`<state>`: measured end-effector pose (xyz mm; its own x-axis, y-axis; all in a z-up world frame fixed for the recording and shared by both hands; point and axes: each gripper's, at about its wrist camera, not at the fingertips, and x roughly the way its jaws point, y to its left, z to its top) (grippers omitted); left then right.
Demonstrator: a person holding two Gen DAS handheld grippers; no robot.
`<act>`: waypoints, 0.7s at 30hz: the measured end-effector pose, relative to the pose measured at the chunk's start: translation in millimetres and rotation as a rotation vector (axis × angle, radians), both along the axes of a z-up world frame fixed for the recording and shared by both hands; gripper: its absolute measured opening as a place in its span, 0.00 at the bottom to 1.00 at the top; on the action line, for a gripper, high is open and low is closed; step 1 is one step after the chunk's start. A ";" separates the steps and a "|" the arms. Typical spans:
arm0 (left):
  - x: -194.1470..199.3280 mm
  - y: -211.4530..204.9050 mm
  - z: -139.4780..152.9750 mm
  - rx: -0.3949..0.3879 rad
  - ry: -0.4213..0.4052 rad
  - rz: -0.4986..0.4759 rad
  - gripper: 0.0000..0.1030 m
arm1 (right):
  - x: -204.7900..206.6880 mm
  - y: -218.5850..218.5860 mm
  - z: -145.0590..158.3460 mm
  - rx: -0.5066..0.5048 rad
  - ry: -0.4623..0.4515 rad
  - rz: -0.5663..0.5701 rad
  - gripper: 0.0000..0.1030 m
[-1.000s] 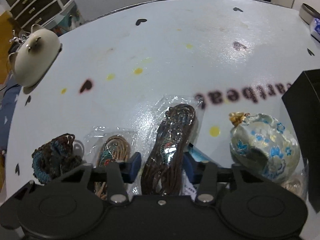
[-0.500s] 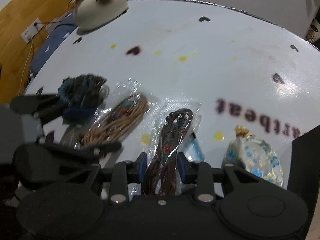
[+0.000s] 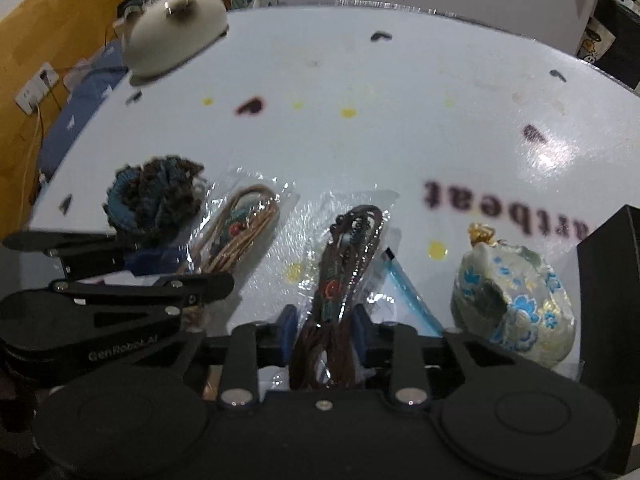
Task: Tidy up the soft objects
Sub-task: 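Grasp the tan cord bag with the left tool while the right tool grasps the brown cord bag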
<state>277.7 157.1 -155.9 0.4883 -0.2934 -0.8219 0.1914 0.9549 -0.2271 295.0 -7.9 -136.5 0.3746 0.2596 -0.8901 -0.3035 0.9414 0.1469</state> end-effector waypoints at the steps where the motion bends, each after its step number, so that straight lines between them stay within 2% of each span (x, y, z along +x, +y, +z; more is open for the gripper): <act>1: -2.3 0.6 2.9 -0.007 -0.007 0.011 0.33 | -2.4 -2.7 4.3 0.013 -0.017 -0.006 0.26; 14: -37.1 3.7 61.3 -0.087 -0.155 0.123 0.33 | -37.6 -23.7 60.2 0.114 -0.229 -0.013 0.23; 21: -58.4 -11.3 85.0 -0.115 -0.197 0.154 0.33 | -61.8 -46.4 84.6 0.178 -0.330 -0.008 0.23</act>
<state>219.4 145.8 -70.9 0.6814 -0.2890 -0.6724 0.0973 0.9463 -0.3081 233.1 -54.3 -51.9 0.6366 0.3952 -0.6622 -0.3549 0.9125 0.2035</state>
